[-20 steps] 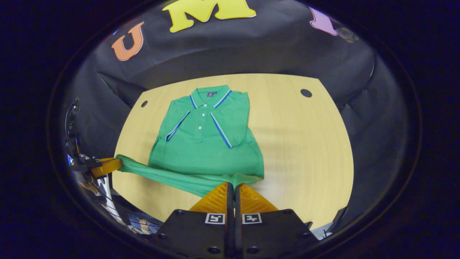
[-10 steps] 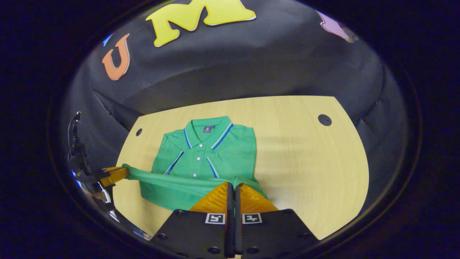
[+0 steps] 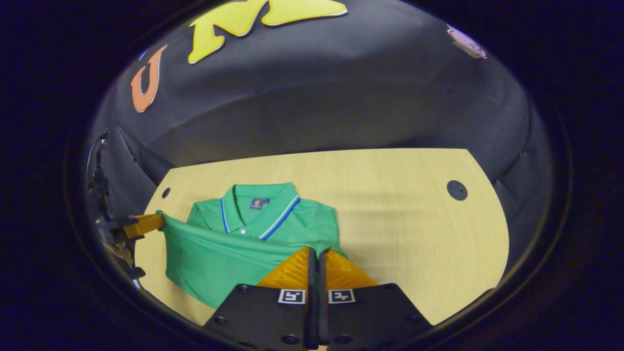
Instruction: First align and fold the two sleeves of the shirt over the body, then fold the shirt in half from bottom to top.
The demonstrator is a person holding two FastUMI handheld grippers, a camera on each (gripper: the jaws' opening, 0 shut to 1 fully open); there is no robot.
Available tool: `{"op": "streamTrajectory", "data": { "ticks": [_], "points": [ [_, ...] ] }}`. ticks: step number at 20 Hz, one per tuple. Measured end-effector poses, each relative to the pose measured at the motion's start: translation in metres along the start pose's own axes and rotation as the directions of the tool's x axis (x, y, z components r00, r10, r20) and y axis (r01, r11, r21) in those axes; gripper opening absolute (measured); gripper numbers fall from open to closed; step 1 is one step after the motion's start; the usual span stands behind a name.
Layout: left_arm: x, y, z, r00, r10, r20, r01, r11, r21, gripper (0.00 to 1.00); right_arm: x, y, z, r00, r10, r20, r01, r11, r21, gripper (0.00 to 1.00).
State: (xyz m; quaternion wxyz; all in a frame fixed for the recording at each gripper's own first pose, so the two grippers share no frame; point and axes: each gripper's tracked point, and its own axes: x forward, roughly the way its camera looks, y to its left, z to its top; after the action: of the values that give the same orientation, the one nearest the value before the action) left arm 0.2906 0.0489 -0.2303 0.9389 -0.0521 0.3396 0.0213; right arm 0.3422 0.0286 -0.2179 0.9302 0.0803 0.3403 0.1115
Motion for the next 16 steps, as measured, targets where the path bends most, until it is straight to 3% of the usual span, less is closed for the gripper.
{"op": "streamTrajectory", "data": {
  "ticks": [7, 12, 13, 14, 16],
  "points": [
    [0.052, -0.01, 0.018, 1.0, 0.014, 0.019, -0.014, 1.0, -0.007, 0.03, 0.052, -0.014, 0.029, 0.998, 0.002, 0.056, -0.005, 0.999, 0.043, 0.02],
    [0.078, -0.004, 0.001, 0.998, 0.052, -0.04, -0.05, 0.998, 0.05, 0.05, 0.076, -0.017, 0.016, 1.0, 0.001, 0.017, -0.002, 0.999, 0.034, 0.02],
    [0.08, -0.005, 0.001, 0.998, 0.052, -0.04, -0.05, 0.997, 0.051, 0.05, 0.079, -0.019, 0.016, 1.0, -0.004, 0.013, 0.003, 0.999, 0.043, 0.1],
    [0.081, -0.006, 0.0, 0.998, 0.048, -0.038, -0.046, 0.998, 0.051, 0.07, 0.08, -0.02, 0.015, 1.0, -0.007, 0.011, 0.006, 0.999, 0.048, 0.02],
    [0.081, -0.01, 0.004, 0.999, 0.037, -0.021, -0.036, 0.998, 0.044, 0.1, 0.08, -0.022, 0.015, 1.0, -0.007, 0.014, 0.007, 0.999, 0.053, 0.0]
  ]
}}
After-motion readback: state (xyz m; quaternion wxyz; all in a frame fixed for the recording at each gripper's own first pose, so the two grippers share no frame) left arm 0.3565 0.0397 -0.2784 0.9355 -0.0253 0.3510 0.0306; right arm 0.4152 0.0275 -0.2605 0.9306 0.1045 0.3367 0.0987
